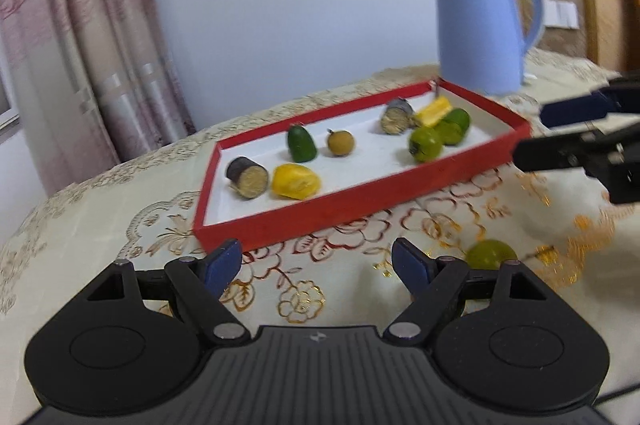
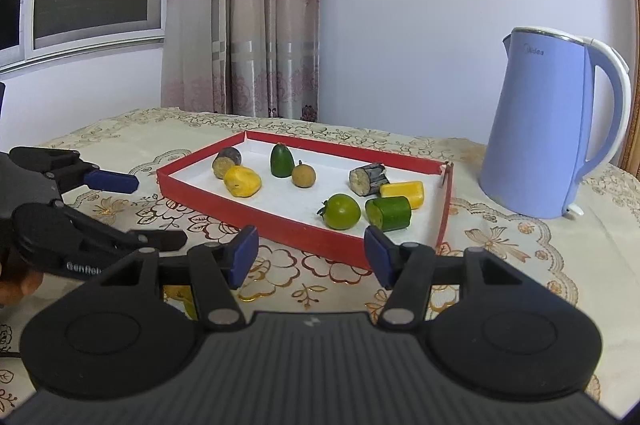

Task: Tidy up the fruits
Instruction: 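Move the left gripper to the small brown longan on the table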

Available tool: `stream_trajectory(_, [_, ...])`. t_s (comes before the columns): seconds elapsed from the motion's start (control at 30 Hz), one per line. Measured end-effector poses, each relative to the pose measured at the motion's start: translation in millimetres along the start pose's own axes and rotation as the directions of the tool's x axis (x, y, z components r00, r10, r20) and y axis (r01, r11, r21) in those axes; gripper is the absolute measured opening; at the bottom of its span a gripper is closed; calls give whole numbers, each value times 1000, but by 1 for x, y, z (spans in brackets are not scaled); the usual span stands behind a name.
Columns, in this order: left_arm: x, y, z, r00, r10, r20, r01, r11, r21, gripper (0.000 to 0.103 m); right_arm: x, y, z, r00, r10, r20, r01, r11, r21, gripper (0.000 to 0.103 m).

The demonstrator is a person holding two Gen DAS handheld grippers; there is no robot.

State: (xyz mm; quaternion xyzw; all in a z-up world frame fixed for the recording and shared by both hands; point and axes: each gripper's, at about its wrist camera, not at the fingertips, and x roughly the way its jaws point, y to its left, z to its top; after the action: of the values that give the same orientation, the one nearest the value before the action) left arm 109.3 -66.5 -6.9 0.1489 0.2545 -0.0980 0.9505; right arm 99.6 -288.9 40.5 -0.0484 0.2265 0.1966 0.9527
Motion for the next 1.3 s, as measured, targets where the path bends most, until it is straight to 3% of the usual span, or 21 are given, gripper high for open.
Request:
stream_trajectory(0.07, [0,-1,-1,1000,-2,-3,2,1000,21,82,1,0,0,1000,-1,-2,1,1000,-1,56])
stream_trajectory(0.17, [-4,-2,-2,999,-39,9,38,997,63,82,-1,0,0,1000,-12,6,12,1000,-1,66])
stream_trajectory(0.5, [-15,-14,-6,989,-144,33,135,971,197,83,0,-1,-1,1000,-11,0,11,1000,7,66])
stream_trajectory(0.63, [-14,-15,-8,996,-81,35,71,971,230,92,1,0,-1,1000,-11,-3,11,1000,2,66])
stream_trajectory(0.7, [-12,-8,-6,999,-27,37,19,977,212,92,0,0,-1,1000,-16,3,16,1000,1,71])
stream_trajectory(0.8, [-8,10,-2,998,62,27,-66,987,150,92,0,-1,-1,1000,-11,7,11,1000,3,72])
stream_trajectory(0.93, [-10,33,3,994,103,27,-104,994,34,92,1,2,-1,1000,6,0,-6,1000,-10,72])
stream_trajectory(1.0, [-15,38,5,996,70,49,-70,998,1,92,1,3,-1,1000,15,0,-15,1000,-14,72])
stream_trajectory(1.07, [-20,36,4,998,-18,64,19,1000,-2,92,1,3,-1,1000,16,0,-16,1000,-13,72])
stream_trajectory(1.13, [-22,22,2,992,-107,66,103,993,62,92,2,2,-1,1000,12,-4,-12,1000,-9,72])
stream_trajectory(1.3, [-20,-18,-7,988,-152,42,137,959,249,92,1,3,-2,1000,10,-4,-10,1000,-13,72])
